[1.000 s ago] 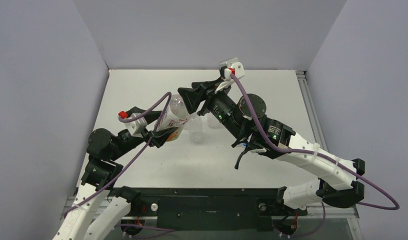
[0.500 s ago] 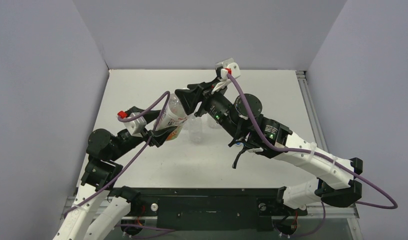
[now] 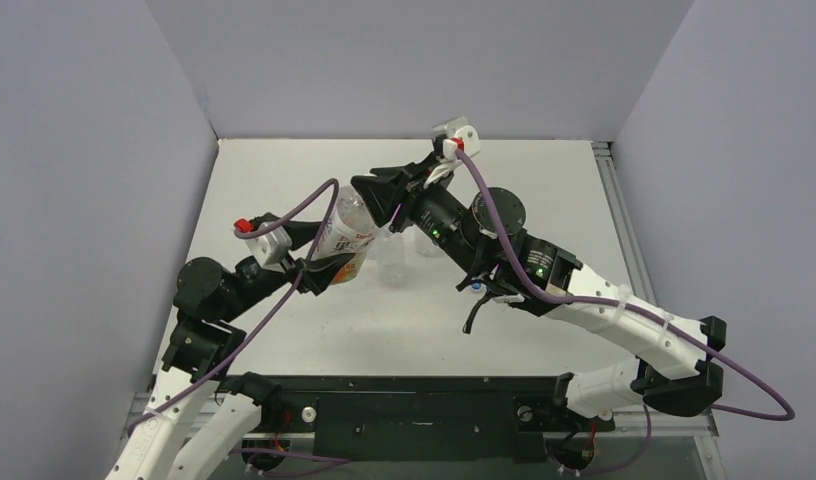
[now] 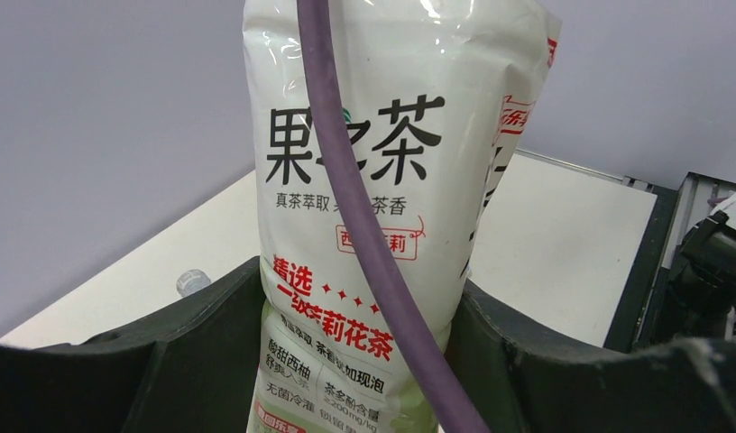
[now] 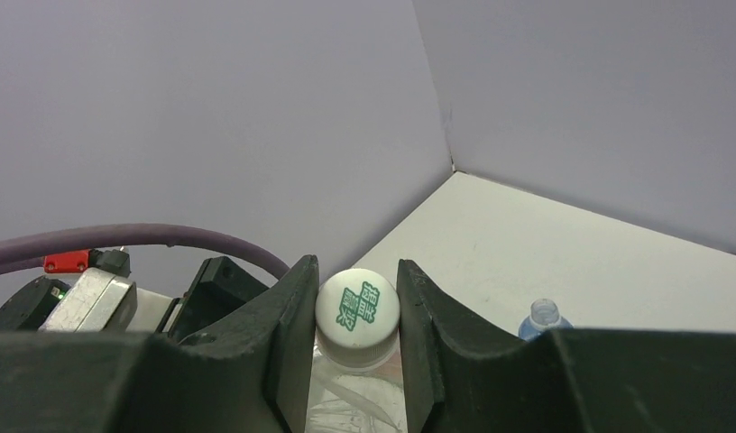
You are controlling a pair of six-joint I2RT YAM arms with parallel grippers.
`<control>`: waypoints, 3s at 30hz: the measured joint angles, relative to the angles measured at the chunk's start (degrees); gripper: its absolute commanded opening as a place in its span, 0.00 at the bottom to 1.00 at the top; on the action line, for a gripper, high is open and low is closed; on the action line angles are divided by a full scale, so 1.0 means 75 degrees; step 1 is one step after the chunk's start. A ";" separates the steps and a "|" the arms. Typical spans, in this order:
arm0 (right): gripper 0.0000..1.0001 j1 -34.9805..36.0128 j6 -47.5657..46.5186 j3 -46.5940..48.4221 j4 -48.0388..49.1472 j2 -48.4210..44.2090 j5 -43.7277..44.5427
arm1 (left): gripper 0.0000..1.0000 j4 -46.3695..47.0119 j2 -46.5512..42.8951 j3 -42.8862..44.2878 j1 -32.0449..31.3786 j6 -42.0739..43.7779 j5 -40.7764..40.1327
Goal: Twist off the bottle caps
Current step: Unscrew the bottle cap from the plastic bottle.
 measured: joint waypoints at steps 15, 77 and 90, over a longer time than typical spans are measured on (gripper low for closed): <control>0.00 -0.1868 0.0921 -0.2022 0.3162 -0.0857 -0.5450 | 0.00 0.0702 0.0096 0.0009 -0.0041 -0.2550 0.1580; 0.46 -0.0326 0.0020 -0.0128 0.0184 -0.0169 -0.0131 | 0.00 -0.0009 0.0149 0.0128 -0.0041 -0.0172 -0.0254; 0.00 -0.0321 0.0189 -0.0044 0.0286 0.0169 -0.0277 | 0.00 -0.0026 0.0032 0.0029 -0.0035 -0.0157 -0.0291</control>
